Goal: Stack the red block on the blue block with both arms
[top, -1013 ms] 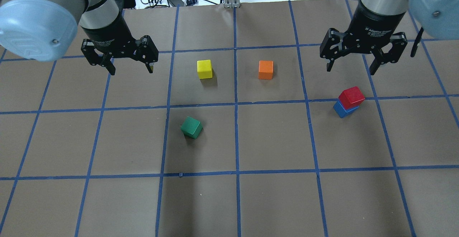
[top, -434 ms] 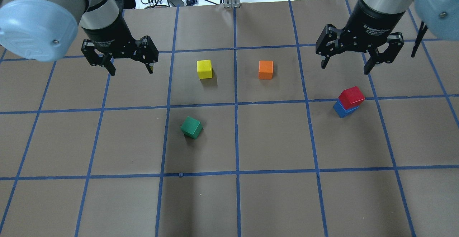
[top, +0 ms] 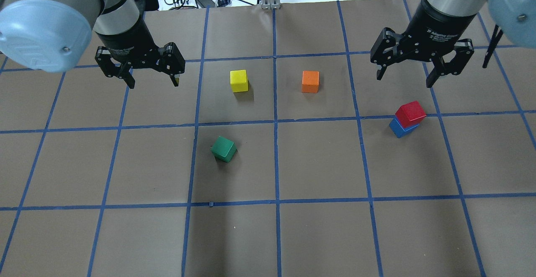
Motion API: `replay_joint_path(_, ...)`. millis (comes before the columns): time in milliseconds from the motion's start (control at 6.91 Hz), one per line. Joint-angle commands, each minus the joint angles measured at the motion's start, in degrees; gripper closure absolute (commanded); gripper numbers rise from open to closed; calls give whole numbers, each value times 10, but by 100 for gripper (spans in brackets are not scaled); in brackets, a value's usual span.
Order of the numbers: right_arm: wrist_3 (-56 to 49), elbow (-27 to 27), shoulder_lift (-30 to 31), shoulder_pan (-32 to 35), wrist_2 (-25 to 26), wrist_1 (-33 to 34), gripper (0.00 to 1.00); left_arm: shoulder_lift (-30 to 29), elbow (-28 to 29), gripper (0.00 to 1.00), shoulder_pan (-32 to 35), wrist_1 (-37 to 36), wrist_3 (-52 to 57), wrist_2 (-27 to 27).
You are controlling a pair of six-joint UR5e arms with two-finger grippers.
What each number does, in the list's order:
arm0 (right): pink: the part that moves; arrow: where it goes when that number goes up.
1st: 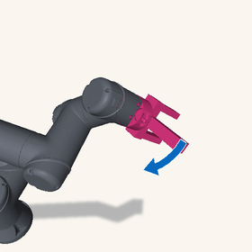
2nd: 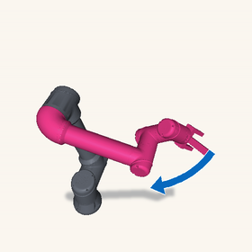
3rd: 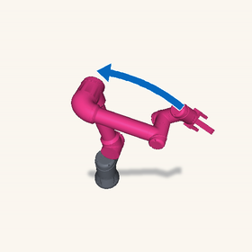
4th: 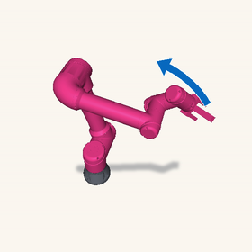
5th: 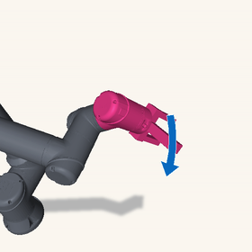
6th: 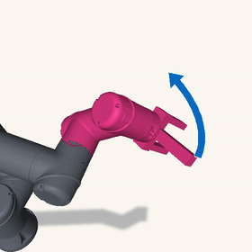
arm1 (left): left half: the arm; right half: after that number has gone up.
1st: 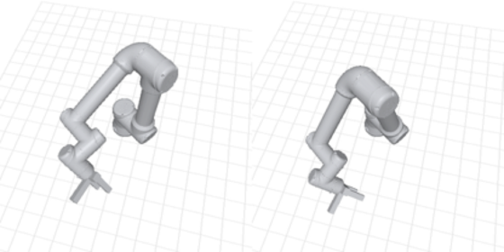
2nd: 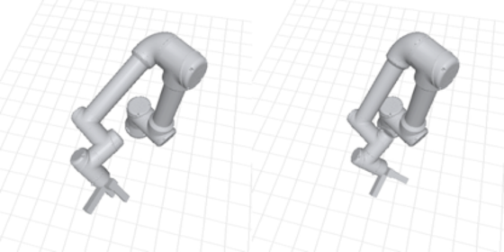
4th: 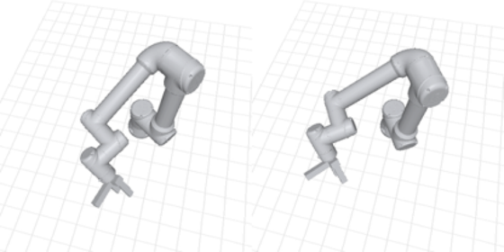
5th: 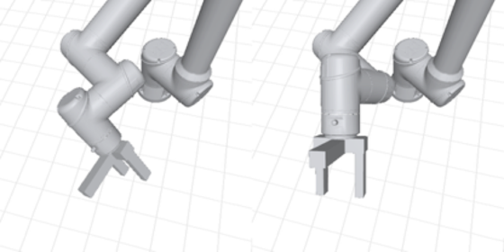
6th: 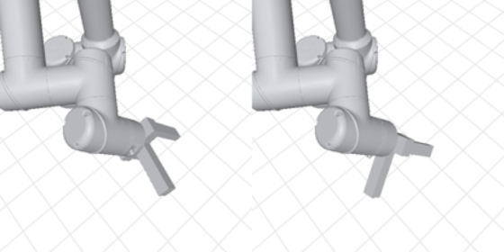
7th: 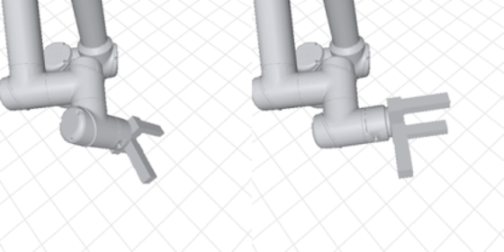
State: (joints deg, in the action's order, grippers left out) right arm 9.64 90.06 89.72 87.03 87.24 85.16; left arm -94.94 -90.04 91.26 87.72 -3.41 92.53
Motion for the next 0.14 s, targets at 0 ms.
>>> replay_joint_path(0, 1, 0, 1, 0, 0, -1, 0, 3, -1, 0, 0, 1, 2, 2)
